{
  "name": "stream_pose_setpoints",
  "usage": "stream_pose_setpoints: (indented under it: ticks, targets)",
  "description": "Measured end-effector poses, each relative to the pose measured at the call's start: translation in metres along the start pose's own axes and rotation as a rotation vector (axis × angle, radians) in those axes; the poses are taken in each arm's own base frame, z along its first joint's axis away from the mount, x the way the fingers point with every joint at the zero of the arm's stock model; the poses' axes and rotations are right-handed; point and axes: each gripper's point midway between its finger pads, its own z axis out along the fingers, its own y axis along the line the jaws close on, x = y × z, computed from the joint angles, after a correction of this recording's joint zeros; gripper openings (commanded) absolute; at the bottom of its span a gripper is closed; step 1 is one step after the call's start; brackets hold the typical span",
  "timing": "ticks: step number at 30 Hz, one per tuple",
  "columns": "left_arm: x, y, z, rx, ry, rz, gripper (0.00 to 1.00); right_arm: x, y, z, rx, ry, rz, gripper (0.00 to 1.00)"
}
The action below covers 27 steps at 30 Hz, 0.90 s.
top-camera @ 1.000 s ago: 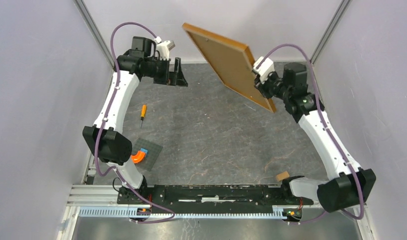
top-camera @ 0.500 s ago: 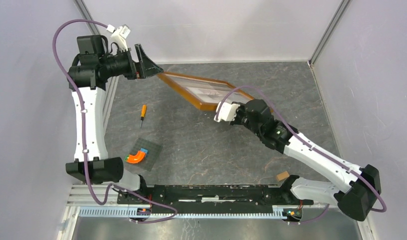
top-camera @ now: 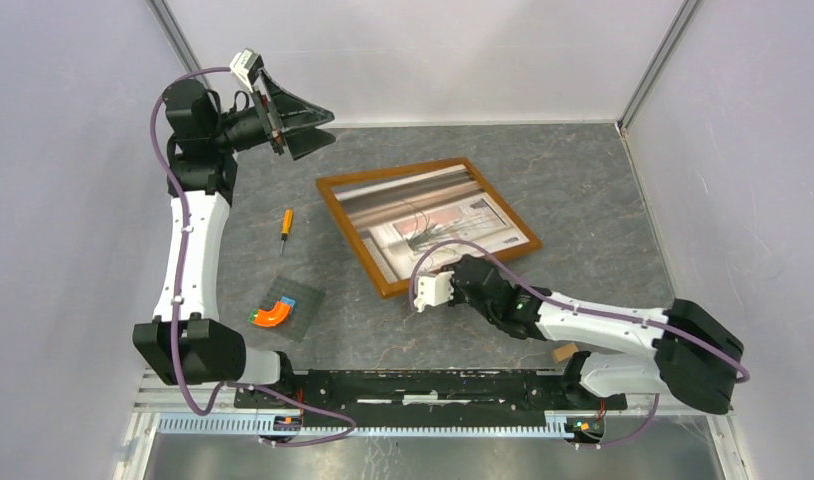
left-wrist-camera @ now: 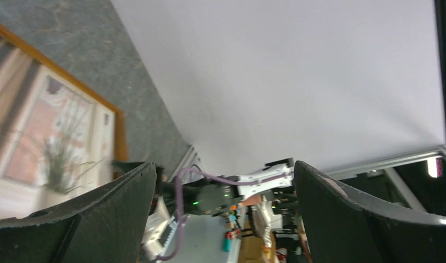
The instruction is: Take the photo out of the frame
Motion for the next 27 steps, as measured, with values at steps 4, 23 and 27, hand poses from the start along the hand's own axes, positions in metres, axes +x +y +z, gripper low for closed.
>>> stream_pose_setpoints:
  ticks: [4,23,27]
  targets:
    - [-0.007,-0.013,0.002,0.058,0.011,-0.064,1.00,0.025,0.048,0.008,-0.090,0.076,-0.071,0.00]
    - [0.011,-0.025,-0.005,0.151,0.057,-0.022,1.00,0.065,0.093,0.021,-0.188,0.283,-0.118,0.06]
    - [0.018,0.020,-0.002,0.065,0.052,-0.044,1.00,0.053,0.099,0.021,-0.217,0.268,-0.121,0.53]
